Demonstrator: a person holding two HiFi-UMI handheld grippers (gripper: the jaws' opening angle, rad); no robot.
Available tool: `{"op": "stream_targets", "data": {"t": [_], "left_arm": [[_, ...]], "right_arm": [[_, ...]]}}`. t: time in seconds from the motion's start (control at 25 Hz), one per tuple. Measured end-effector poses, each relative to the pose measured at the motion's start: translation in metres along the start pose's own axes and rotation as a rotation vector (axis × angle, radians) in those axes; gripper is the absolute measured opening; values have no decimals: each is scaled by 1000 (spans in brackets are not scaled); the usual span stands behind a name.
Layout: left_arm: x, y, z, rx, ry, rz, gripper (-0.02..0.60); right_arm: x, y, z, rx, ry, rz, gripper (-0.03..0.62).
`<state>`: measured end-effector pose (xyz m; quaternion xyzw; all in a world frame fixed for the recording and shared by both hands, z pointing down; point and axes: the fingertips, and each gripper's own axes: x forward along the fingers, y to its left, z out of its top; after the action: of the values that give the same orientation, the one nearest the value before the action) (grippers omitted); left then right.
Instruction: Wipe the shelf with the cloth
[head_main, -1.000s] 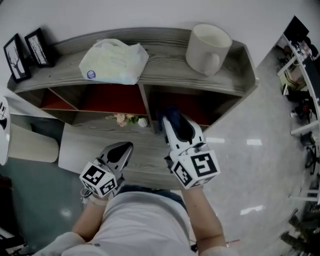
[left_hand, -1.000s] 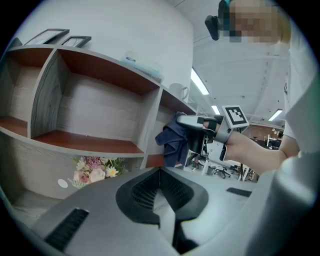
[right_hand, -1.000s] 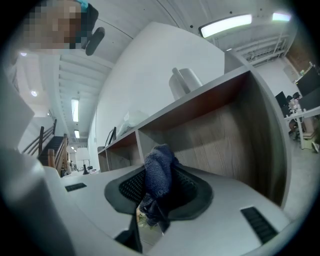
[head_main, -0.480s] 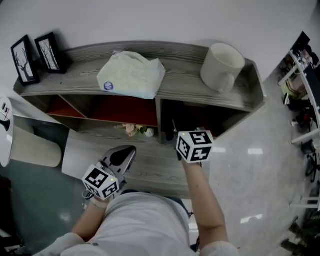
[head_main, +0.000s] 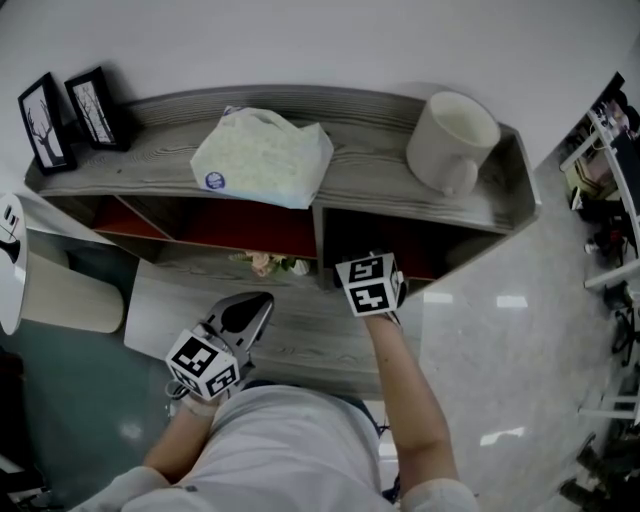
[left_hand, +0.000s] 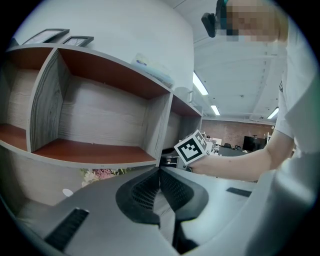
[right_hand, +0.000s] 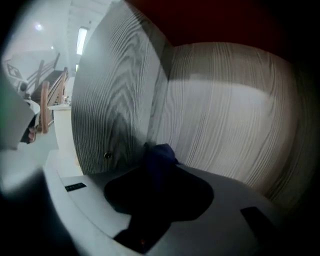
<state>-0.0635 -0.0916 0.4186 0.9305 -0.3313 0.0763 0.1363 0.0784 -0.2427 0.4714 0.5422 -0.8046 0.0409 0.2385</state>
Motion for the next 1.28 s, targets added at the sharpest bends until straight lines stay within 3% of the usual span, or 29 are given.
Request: {"op": "stream_targets", "data": {"t": [0.6,1.28], "left_arm": [[8,4,-7,-11,26,23,15],[11,-3,-9,-6,31,12,15]], "right_arm": [[9,-1,-10,-231,-5,-140,98],[-18,-46,-37,-144,72,-217,100]]}}
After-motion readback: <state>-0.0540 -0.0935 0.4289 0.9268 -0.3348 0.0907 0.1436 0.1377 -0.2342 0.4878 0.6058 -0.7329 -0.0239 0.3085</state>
